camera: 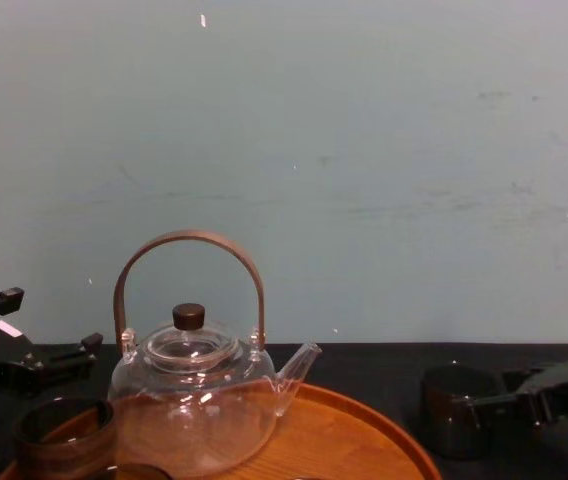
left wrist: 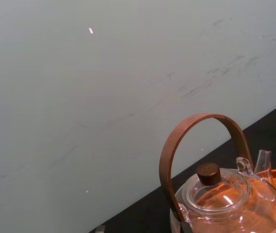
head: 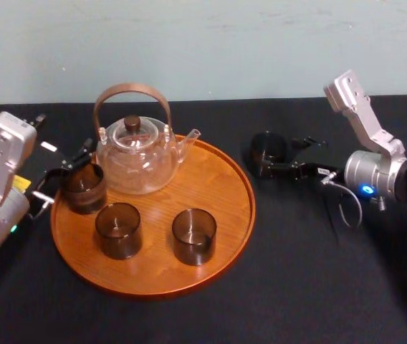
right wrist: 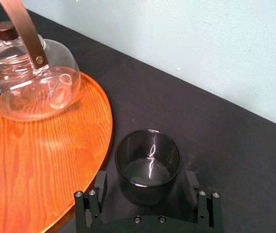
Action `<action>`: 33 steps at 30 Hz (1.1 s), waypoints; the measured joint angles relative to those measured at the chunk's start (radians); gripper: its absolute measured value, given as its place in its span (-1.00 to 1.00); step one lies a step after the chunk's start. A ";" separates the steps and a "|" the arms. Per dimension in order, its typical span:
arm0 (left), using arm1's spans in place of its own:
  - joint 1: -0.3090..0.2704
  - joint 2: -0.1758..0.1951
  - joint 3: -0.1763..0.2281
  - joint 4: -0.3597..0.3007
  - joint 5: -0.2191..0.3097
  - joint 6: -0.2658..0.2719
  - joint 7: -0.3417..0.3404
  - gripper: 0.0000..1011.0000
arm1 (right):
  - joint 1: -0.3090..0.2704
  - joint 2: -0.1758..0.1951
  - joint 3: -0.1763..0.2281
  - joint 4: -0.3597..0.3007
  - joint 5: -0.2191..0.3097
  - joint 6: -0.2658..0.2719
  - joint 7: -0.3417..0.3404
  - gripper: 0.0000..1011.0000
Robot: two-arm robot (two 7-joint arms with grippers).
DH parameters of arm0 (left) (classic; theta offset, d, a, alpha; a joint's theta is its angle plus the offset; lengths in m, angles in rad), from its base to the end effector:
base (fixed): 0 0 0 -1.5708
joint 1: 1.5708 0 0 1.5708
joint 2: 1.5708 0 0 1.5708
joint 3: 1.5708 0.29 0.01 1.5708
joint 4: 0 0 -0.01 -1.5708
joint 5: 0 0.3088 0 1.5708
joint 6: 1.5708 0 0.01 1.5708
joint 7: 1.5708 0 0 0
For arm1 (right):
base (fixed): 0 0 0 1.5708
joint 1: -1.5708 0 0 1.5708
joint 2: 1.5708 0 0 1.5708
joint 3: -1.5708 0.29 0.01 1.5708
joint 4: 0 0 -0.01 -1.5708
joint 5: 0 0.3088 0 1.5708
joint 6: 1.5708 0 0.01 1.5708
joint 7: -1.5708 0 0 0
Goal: Pick up the glass from the table and place it on the tray.
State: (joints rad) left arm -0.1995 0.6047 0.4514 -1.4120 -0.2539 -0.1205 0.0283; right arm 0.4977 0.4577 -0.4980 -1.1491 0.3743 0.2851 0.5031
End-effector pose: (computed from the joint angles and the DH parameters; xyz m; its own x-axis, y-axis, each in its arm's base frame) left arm 0.3581 0.0827 -0.3023 0.2923 0.8803 0.3738 -0.9553 0.2873 0.0703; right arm 0.4424 -0.0635 -0.2719 0.6440 -0.7647 0.0215 0.6923 0.5706 -0.4417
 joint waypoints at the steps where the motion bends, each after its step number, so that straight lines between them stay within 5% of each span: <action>1: 0.000 0.000 0.000 0.000 0.000 0.000 0.000 0.98 | 0.004 -0.007 0.001 0.007 -0.004 -0.001 -0.002 0.98; 33: 0.000 0.000 0.000 0.000 0.000 0.000 0.000 0.98 | 0.047 -0.081 0.019 0.089 -0.074 -0.004 -0.009 0.98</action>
State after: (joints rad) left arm -0.1995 0.6046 0.4514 -1.4120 -0.2539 -0.1205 0.0283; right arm 0.5446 0.3770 -0.4790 -1.0600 0.2999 0.2811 0.4937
